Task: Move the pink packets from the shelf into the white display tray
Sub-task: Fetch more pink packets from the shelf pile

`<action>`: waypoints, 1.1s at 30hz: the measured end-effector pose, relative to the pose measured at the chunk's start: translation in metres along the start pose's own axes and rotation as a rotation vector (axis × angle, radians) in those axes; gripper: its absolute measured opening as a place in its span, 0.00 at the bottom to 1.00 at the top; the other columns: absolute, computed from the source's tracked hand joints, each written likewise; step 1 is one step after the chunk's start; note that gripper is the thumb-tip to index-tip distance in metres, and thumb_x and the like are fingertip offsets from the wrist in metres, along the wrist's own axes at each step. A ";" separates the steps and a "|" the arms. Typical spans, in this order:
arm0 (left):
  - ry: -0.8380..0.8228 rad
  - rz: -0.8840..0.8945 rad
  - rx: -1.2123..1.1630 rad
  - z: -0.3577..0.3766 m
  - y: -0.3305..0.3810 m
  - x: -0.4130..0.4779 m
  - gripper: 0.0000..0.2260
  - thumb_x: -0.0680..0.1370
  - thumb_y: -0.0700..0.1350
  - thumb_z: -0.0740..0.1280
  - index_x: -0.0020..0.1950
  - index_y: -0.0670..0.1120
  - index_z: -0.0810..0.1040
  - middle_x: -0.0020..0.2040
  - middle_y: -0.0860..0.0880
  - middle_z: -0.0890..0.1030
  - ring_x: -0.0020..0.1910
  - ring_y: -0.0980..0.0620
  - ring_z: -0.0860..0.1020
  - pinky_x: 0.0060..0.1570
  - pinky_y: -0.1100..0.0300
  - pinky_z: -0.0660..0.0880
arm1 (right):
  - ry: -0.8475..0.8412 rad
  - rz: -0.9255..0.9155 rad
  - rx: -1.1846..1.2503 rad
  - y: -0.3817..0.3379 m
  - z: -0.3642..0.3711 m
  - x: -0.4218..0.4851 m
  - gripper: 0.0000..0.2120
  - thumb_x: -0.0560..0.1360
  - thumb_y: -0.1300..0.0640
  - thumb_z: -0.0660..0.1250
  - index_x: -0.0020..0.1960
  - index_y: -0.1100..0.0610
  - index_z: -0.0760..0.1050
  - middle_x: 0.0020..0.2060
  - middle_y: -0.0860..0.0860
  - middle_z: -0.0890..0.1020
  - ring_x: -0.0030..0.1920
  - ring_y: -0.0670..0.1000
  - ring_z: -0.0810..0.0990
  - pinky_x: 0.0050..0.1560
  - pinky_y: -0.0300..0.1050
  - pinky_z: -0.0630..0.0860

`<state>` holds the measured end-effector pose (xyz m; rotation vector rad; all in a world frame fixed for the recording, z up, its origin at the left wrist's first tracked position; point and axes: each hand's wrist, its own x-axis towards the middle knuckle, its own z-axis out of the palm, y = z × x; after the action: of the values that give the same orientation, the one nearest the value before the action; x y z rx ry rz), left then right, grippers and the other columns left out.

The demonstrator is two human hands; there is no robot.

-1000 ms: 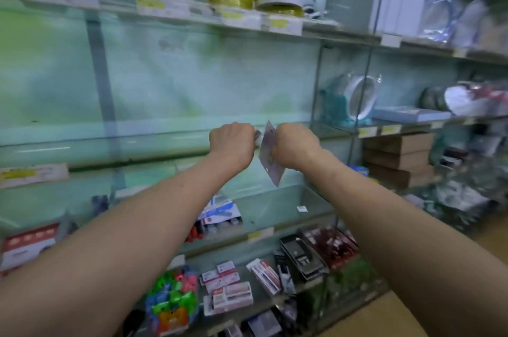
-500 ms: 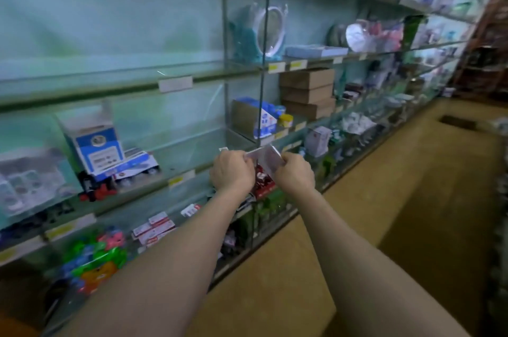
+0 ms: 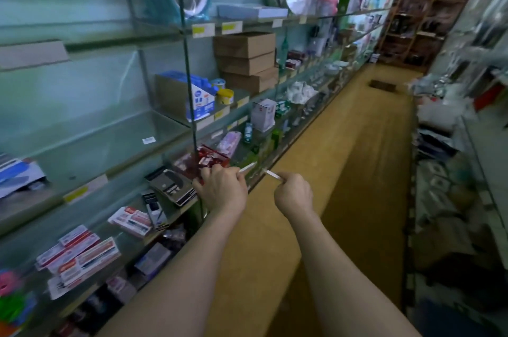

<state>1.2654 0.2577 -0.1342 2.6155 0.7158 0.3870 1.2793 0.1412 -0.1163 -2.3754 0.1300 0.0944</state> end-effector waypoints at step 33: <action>-0.126 0.194 0.029 0.172 0.264 0.189 0.11 0.78 0.52 0.64 0.58 0.54 0.80 0.58 0.50 0.78 0.63 0.48 0.68 0.66 0.46 0.61 | 0.236 0.121 -0.034 0.107 -0.112 0.320 0.22 0.77 0.69 0.56 0.68 0.57 0.73 0.64 0.55 0.74 0.65 0.56 0.70 0.63 0.55 0.72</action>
<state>1.5961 0.0982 -0.1394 2.7173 0.4305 0.2659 1.5876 -0.0346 -0.1420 -2.4047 0.3876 -0.1283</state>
